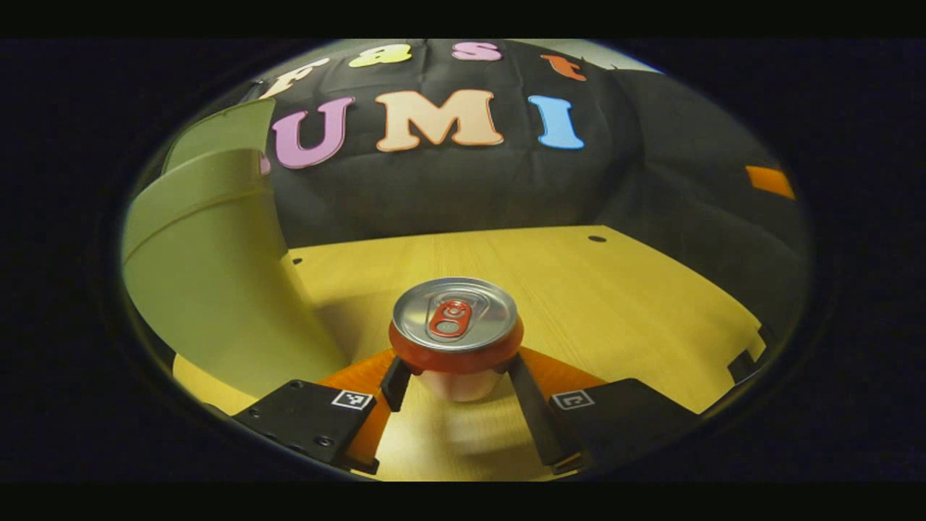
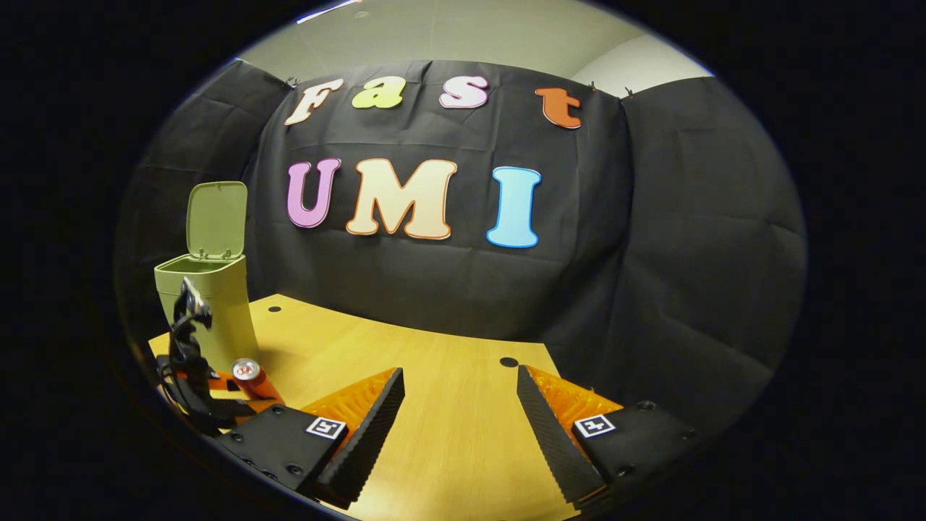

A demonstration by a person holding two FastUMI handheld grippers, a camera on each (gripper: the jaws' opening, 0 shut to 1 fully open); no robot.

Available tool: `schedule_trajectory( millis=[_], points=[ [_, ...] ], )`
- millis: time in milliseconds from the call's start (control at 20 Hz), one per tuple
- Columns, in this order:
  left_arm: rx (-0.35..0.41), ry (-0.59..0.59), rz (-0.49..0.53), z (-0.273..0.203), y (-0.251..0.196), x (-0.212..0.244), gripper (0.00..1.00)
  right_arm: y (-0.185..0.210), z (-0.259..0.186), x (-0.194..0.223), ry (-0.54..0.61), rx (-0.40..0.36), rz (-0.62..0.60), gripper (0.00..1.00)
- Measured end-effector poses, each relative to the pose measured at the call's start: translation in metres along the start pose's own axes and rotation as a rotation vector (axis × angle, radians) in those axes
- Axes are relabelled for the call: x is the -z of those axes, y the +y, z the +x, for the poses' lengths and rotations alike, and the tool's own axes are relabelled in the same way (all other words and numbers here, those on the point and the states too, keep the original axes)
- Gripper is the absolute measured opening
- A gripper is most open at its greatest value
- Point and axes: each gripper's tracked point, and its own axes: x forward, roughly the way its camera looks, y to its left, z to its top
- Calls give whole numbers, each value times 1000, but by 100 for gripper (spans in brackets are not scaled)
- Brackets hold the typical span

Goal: Press the lid of the desktop garbage bin to open it, pick up the crumpled paper on the desktop and throw it into the bin, then pick up the pop can on the desktop and drop it into the bin, and finally close the garbage bin lid.

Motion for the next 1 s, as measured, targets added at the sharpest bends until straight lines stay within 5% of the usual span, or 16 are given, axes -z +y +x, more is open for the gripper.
schedule_trajectory(
  millis=[750,1000],
  points=[
    [-112,-305,-10,-39,52,-194,74,35,11,5,3,-96,39,98],
    [-210,-368,-37,-61,103,-236,74,45,14,6,2,-116,59,99]
  ],
)
